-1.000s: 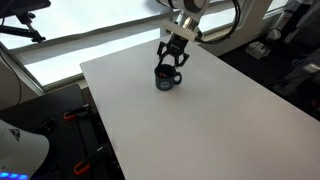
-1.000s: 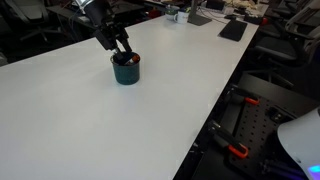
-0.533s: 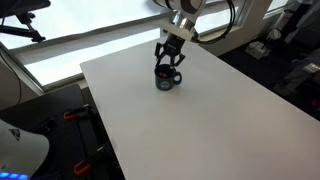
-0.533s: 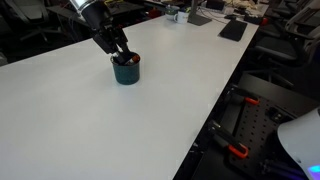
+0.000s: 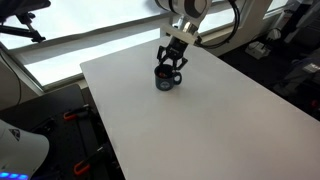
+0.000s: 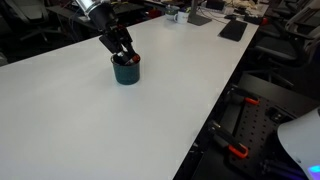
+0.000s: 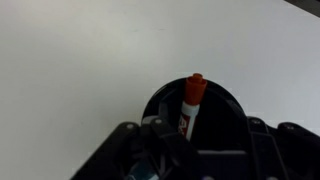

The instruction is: Remove the marker out of the cup

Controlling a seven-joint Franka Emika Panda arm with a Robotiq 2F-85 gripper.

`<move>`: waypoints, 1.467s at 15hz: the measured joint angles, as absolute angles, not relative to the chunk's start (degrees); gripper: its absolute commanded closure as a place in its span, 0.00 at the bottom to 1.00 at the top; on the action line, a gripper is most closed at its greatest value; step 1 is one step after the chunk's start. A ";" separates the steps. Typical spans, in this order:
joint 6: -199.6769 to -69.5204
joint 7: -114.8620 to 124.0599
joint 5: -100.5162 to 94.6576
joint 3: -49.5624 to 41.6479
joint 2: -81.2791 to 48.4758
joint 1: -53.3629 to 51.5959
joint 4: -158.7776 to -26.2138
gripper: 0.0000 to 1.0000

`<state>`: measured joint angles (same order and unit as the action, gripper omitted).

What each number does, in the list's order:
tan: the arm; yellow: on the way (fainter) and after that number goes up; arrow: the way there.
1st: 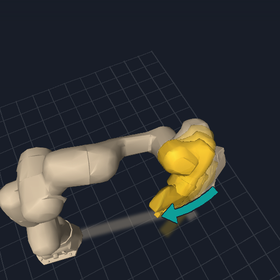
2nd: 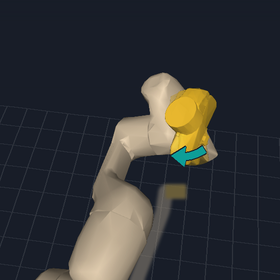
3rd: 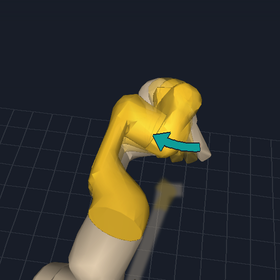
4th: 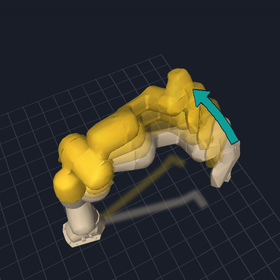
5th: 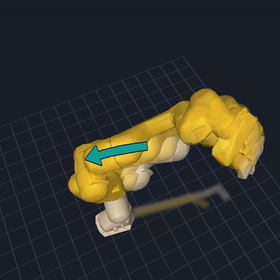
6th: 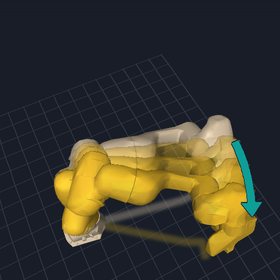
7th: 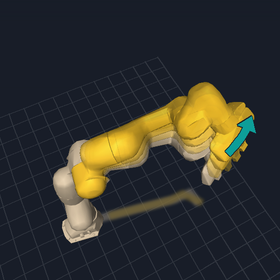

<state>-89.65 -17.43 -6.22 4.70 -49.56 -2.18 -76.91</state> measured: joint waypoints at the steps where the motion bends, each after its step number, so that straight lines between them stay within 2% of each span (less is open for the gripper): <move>1: -89.43 -17.43 -6.21 4.69 -49.60 -2.09 -76.86 0.45; 7: -87.22 -17.42 -6.20 4.69 -50.81 -2.06 -75.46 0.44; 8: -86.69 -17.42 -6.20 4.69 -51.08 -2.06 -75.14 0.47; 9: -86.05 -17.42 -6.20 4.69 -51.45 -2.06 -74.67 0.69; 11: -84.81 -17.42 -6.20 4.69 -52.27 -2.06 -73.74 0.72; 14: -83.51 -17.42 -6.20 4.68 -53.43 -2.04 -72.58 0.97; 15: -83.24 -17.42 -6.20 4.68 -53.74 -2.04 -72.30 1.00; 16: -82.84 -17.42 -6.21 4.68 -54.00 -2.03 -71.97 0.95; 22: -81.25 -17.43 -6.04 4.68 -54.88 -1.95 -70.36 0.95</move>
<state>-81.25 -17.43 -6.04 4.68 -54.88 -1.95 -70.36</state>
